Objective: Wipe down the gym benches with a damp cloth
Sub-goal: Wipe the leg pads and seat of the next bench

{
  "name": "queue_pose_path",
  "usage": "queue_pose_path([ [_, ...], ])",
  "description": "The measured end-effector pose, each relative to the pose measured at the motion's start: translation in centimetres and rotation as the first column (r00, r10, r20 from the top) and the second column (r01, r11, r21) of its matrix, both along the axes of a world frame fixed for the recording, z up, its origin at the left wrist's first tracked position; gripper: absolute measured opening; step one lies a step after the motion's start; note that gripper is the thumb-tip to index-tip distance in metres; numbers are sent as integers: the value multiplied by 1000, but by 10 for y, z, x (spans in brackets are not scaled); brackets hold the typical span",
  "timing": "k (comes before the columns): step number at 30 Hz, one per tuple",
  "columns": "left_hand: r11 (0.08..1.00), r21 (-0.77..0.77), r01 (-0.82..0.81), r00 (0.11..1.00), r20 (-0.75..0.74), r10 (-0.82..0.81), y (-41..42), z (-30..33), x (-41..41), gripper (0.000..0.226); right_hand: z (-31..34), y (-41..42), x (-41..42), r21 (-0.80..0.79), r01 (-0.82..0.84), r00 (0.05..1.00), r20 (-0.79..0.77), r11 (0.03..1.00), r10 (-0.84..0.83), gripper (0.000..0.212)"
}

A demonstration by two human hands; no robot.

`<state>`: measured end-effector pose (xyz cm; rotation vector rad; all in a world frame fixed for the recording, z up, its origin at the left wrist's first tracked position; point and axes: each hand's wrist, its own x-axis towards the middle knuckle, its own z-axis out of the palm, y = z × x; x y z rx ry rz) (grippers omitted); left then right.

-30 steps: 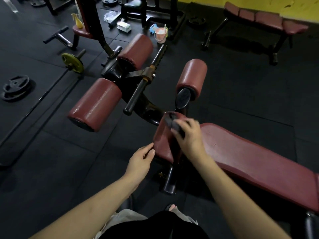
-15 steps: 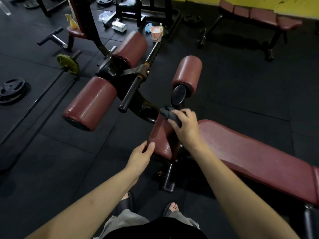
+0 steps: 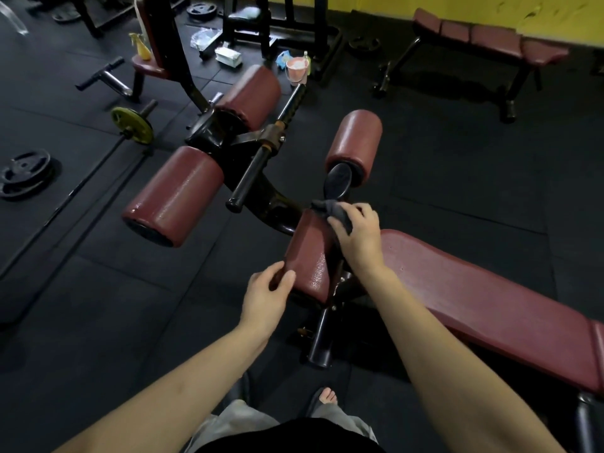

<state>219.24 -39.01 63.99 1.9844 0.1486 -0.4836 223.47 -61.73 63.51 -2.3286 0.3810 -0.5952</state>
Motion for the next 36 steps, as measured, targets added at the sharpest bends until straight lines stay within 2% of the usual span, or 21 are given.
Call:
queue_pose_path([
  [3, 999, 21, 40, 999, 20, -40, -5, 0, -8, 49, -6, 34, -52, -10, -107, 993, 57, 994, 107, 36],
  [6, 1000, 4, 15, 1000, -5, -15, -2, -10, 3, 37, -11, 64, -117, 1, -266, 962, 55, 964, 266, 39],
  [9, 998, -54, 24, 996, -90, -28, 2, -13, 12, 34, -10, 57, -107, -59, -348, 936, 27, 935, 350, 45],
  [11, 996, -88, 0, 984, -175, -16, 6, -12, 15, 32, -4, 46, -66, -109, -306, 950, 34, 946, 311, 43],
  [13, 997, -81, 2, 980, -196, -18, 10, -11, 17, 40, 4, 28, -24, -92, -194, 980, 35, 977, 198, 36],
  [16, 999, -35, 0, 995, -104, -4, 12, -12, 16, 35, 10, 7, 6, -21, -95, 995, 6, 995, 95, 35],
  [20, 997, -82, 15, 998, -57, -20, 7, -13, 3, 41, 2, 37, -43, -96, -158, 985, 47, 983, 163, 37],
  [24, 997, -73, 32, 999, -7, -33, 2, -16, 5, 30, -12, 61, -117, -53, -278, 959, 50, 959, 281, 45],
  [27, 999, -38, 18, 1000, 2, -18, 1, -13, 7, 33, -11, 35, -81, -108, -263, 964, 19, 959, 266, 43],
  [31, 998, -52, 32, 995, -93, -37, 4, -13, 11, 44, -2, -9, 2, -35, -38, 999, -2, 999, 38, 35],
  [34, 997, -66, 36, 989, -144, -46, 9, -10, 16, 42, 7, 7, 3, -55, -63, 998, -5, 996, 63, 35],
  [36, 999, -36, 30, 992, -118, -34, 11, -11, 15, 40, 8, 34, -28, -107, -127, 991, 26, 986, 130, 36],
])
